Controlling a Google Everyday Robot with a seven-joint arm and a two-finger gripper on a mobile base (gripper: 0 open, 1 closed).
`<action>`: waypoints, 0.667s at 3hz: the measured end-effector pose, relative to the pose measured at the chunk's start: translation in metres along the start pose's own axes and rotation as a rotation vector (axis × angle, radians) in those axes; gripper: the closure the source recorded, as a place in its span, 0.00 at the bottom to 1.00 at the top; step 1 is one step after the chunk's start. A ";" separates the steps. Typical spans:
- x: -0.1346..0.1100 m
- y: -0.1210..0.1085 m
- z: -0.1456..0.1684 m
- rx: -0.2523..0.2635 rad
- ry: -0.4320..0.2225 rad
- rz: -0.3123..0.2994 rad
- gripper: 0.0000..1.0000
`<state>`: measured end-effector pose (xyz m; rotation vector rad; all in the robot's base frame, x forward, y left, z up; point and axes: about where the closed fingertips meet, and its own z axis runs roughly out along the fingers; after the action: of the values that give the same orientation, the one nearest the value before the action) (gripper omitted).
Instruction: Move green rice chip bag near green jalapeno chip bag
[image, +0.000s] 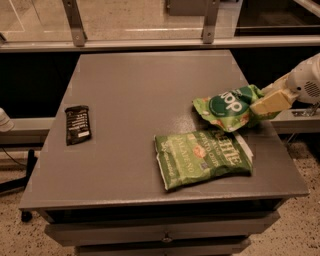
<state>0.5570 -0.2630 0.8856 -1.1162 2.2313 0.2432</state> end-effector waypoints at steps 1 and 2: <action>-0.001 0.000 -0.001 0.000 0.000 0.000 1.00; -0.002 0.009 0.002 -0.024 -0.008 0.014 0.81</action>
Offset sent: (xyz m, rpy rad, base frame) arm -0.0327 0.0415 -0.0265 0.1472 0.1019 0.0243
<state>0.5519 -0.2557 0.8842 -1.1114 2.2350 0.2809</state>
